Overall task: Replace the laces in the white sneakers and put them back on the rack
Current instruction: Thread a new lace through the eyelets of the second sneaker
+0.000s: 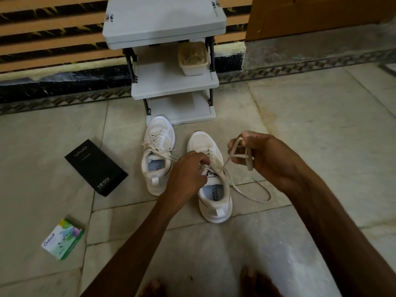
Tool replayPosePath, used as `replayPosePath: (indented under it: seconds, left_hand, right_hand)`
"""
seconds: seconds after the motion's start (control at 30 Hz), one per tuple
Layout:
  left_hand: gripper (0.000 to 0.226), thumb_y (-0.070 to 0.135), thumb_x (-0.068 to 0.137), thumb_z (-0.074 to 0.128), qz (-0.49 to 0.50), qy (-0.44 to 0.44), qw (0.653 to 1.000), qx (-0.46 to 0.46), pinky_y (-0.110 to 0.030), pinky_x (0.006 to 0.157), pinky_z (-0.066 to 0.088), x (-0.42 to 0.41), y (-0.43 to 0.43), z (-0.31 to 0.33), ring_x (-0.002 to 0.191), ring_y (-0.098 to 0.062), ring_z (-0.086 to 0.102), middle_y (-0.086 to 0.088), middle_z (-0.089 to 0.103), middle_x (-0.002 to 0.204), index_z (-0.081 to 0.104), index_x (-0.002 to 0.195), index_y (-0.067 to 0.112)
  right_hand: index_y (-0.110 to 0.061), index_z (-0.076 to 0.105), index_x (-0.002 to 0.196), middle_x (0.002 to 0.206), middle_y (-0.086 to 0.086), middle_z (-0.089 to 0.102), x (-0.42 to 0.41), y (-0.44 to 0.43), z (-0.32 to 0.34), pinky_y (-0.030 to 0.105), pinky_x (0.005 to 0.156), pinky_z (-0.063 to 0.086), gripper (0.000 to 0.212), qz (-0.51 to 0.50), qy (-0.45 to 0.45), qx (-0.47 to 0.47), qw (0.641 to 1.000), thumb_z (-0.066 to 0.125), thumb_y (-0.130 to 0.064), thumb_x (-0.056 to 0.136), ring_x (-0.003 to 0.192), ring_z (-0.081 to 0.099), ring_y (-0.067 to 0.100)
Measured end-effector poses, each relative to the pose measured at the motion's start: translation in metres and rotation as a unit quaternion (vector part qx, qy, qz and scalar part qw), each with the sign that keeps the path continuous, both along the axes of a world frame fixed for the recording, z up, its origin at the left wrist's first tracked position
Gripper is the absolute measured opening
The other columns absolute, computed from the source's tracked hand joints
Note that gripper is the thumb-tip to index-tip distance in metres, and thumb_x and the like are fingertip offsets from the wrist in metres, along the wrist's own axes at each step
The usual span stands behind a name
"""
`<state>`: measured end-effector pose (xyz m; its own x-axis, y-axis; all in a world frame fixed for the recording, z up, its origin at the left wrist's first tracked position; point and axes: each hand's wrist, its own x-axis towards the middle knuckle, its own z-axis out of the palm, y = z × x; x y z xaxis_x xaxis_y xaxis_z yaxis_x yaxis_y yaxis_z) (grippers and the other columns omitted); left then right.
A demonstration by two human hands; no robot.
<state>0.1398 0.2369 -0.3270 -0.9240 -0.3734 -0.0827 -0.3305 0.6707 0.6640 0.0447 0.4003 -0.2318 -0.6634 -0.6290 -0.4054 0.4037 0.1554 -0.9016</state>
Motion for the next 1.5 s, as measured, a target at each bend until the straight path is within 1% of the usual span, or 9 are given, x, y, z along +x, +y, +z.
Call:
replayPosePath:
  seconds: [0.17, 0.27, 0.33, 0.43, 0.6, 0.77, 1.13, 1.4, 1.5]
  left_hand:
    - [0.035, 0.003, 0.068, 0.072, 0.032, 0.030, 0.999, -0.020, -0.034, 0.074, 0.054, 0.003, 0.006, -0.004, 0.083, -0.011, 0.062, 0.009, 0.061, 0.099, 0.066, 0.096, 0.023]
    - [0.034, 0.003, 0.069, 0.070, 0.061, 0.050, 0.997, -0.025, -0.034, 0.072, 0.054, 0.004, 0.011, -0.006, 0.081, -0.012, 0.061, 0.009, 0.059, 0.092, 0.063, 0.096, 0.021]
    - [0.032, 0.003, 0.069, 0.071, 0.067, 0.064, 0.995, -0.027, -0.036, 0.070, 0.054, 0.005, 0.012, -0.007, 0.078, -0.011, 0.059, 0.007, 0.059, 0.087, 0.062, 0.094, 0.020]
    - [0.026, 0.000, 0.069, 0.069, 0.066, 0.082, 0.994, -0.043, -0.038, 0.065, 0.051, 0.007, 0.014, -0.006, 0.071, -0.012, 0.057, 0.005, 0.058, 0.080, 0.058, 0.085, 0.017]
    - [0.029, 0.002, 0.072, 0.070, 0.089, 0.085, 0.992, -0.034, -0.030, 0.065, 0.049, 0.010, 0.017, -0.005, 0.077, -0.012, 0.057, 0.005, 0.056, 0.087, 0.055, 0.091, 0.017]
    - [0.031, 0.004, 0.073, 0.072, 0.089, 0.080, 0.992, -0.028, -0.024, 0.065, 0.049, 0.012, 0.017, -0.004, 0.079, -0.010, 0.057, 0.007, 0.055, 0.088, 0.056, 0.095, 0.017]
    - [0.031, -0.001, 0.072, 0.067, 0.098, 0.054, 0.991, -0.072, -0.022, 0.060, 0.037, 0.009, 0.024, -0.001, 0.076, -0.017, 0.058, -0.002, 0.061, 0.087, 0.058, 0.097, 0.015]
    - [0.027, 0.018, 0.087, 0.066, 0.033, 0.052, 0.998, -0.036, -0.026, 0.076, 0.050, 0.010, 0.015, -0.001, 0.092, -0.011, 0.058, 0.006, 0.053, 0.112, 0.062, 0.112, 0.025]
    - [0.022, 0.031, 0.089, 0.064, -0.012, 0.033, 0.999, -0.027, -0.021, 0.078, 0.046, 0.001, 0.014, 0.006, 0.091, -0.007, 0.059, 0.008, 0.063, 0.108, 0.066, 0.111, 0.027]
  right_hand:
    - [-0.003, 0.067, 0.078, 0.070, 0.009, 0.073, -0.011, 0.013, -0.024, 0.026, 0.069, 0.052, 0.030, 0.099, 0.098, 0.277, 0.951, 0.054, -0.024, 0.096, 0.069, 0.066, 0.019]
    - [-0.016, 0.076, 0.090, 0.059, -0.005, 0.065, -0.012, 0.016, -0.049, 0.019, 0.061, 0.045, 0.031, 0.308, 0.235, 0.483, 0.785, 0.056, -0.040, 0.094, 0.055, 0.060, 0.008]
    - [-0.015, 0.075, 0.090, 0.071, -0.002, 0.068, -0.012, 0.014, -0.067, 0.025, 0.067, 0.050, 0.049, 0.306, 0.256, 0.535, 0.745, 0.052, -0.058, 0.091, 0.065, 0.063, 0.012]
    - [-0.014, 0.069, 0.096, 0.097, 0.007, 0.069, -0.011, 0.010, -0.078, 0.032, 0.073, 0.050, 0.042, 0.198, 0.355, 0.492, 0.770, 0.050, -0.051, 0.094, 0.086, 0.064, 0.024]
    - [-0.020, 0.071, 0.091, 0.095, -0.001, 0.071, -0.007, -0.012, -0.081, 0.033, 0.078, 0.054, 0.007, 0.153, 0.380, 0.286, 0.866, 0.068, -0.026, 0.088, 0.086, 0.066, 0.015]
    - [-0.024, 0.065, 0.078, 0.092, 0.000, 0.071, -0.006, -0.031, -0.086, 0.024, 0.071, 0.046, 0.012, 0.170, 0.385, 0.322, 0.848, 0.066, -0.015, 0.087, 0.088, 0.066, 0.018]
    - [-0.006, 0.058, 0.108, 0.106, 0.012, 0.064, 0.005, -0.027, -0.093, 0.032, 0.080, 0.046, 0.026, 0.226, 0.490, 0.425, 0.726, 0.062, -0.014, 0.083, 0.095, 0.057, 0.029]
    - [-0.020, 0.062, 0.093, 0.085, 0.004, 0.072, -0.003, -0.018, -0.061, 0.015, 0.053, 0.044, 0.014, 0.128, 0.308, 0.281, 0.900, 0.059, -0.008, 0.087, 0.069, 0.064, 0.009]
    - [-0.020, 0.064, 0.097, 0.077, 0.001, 0.071, 0.000, -0.013, -0.037, 0.006, 0.045, 0.038, 0.011, 0.093, 0.278, 0.224, 0.930, 0.059, -0.012, 0.092, 0.053, 0.057, -0.004]
